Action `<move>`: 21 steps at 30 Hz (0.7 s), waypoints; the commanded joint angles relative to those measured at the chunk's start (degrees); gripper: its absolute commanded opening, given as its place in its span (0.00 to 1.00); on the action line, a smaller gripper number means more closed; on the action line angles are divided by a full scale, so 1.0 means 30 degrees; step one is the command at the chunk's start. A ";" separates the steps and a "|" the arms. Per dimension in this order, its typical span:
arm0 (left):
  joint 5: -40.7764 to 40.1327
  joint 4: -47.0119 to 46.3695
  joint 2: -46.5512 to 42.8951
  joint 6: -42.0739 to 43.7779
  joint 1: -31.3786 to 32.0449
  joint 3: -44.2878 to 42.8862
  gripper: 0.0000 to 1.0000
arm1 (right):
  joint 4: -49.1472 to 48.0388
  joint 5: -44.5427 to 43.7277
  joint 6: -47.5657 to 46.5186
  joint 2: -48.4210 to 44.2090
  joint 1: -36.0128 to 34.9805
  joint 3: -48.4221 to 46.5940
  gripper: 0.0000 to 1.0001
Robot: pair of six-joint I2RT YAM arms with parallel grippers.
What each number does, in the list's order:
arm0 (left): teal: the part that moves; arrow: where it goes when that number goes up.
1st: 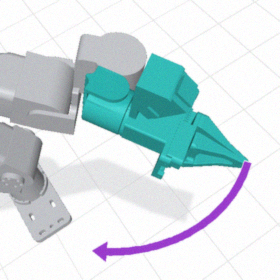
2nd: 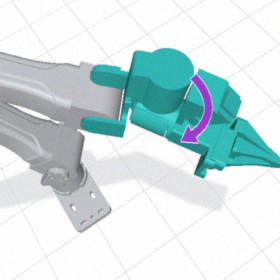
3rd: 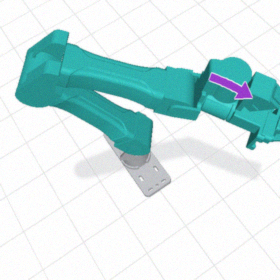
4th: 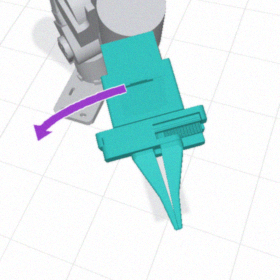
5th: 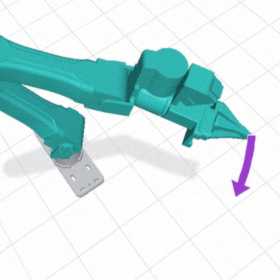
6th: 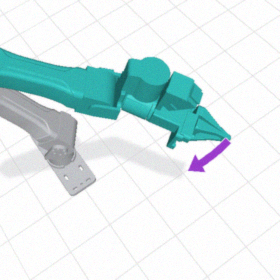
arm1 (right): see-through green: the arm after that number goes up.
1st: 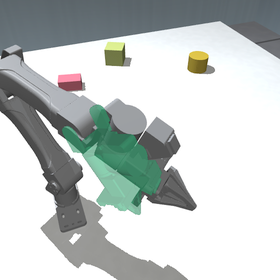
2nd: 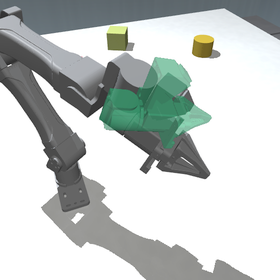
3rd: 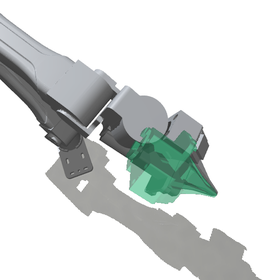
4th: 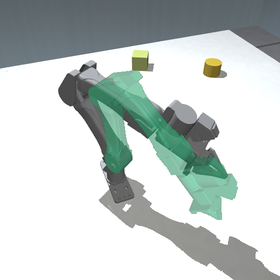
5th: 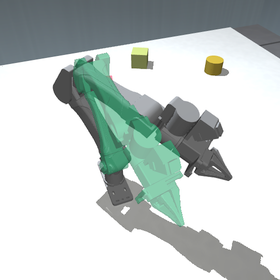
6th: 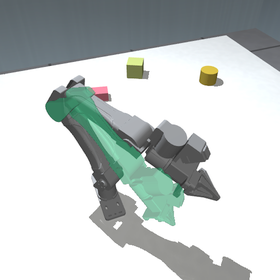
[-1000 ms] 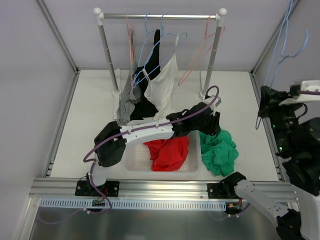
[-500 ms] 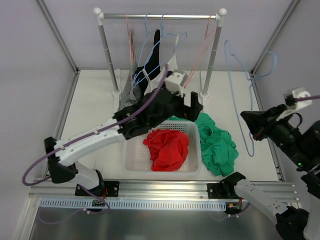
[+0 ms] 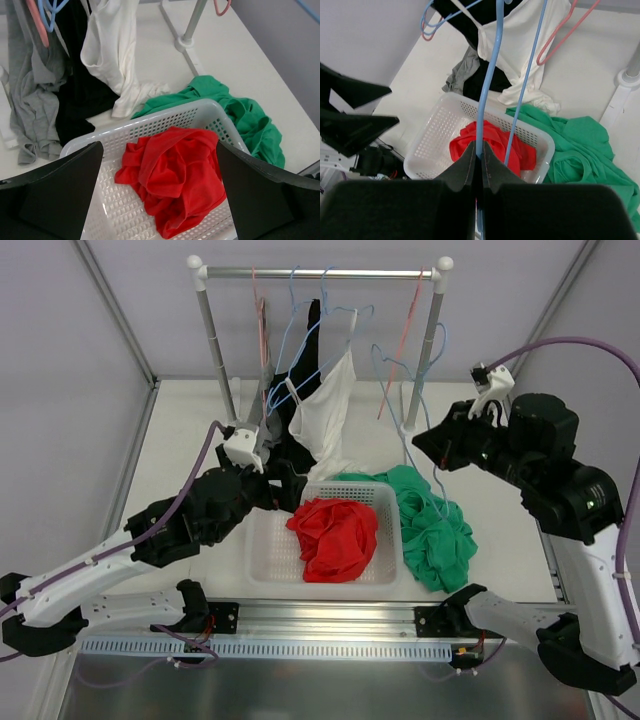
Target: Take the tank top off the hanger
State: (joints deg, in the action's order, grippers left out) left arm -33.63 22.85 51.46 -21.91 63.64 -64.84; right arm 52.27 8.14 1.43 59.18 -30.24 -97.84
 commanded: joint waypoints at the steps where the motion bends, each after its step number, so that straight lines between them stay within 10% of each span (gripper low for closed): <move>1: -0.0569 0.0761 -0.0922 -0.0693 -0.0177 0.1277 0.99 | -0.2656 -0.1066 0.1396 0.1479 0.0031 -0.1193 0.00; 21: 0.1277 0.1319 0.0892 -0.1602 -0.0177 0.2306 0.99 | -0.2686 -0.4239 -0.0243 1.3407 0.1787 -1.2443 0.00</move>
State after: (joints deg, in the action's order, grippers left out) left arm -31.29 26.81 53.17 -24.97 63.64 -58.48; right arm 46.24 -5.15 2.07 98.59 -26.20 -130.52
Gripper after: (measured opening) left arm 0.986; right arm 0.036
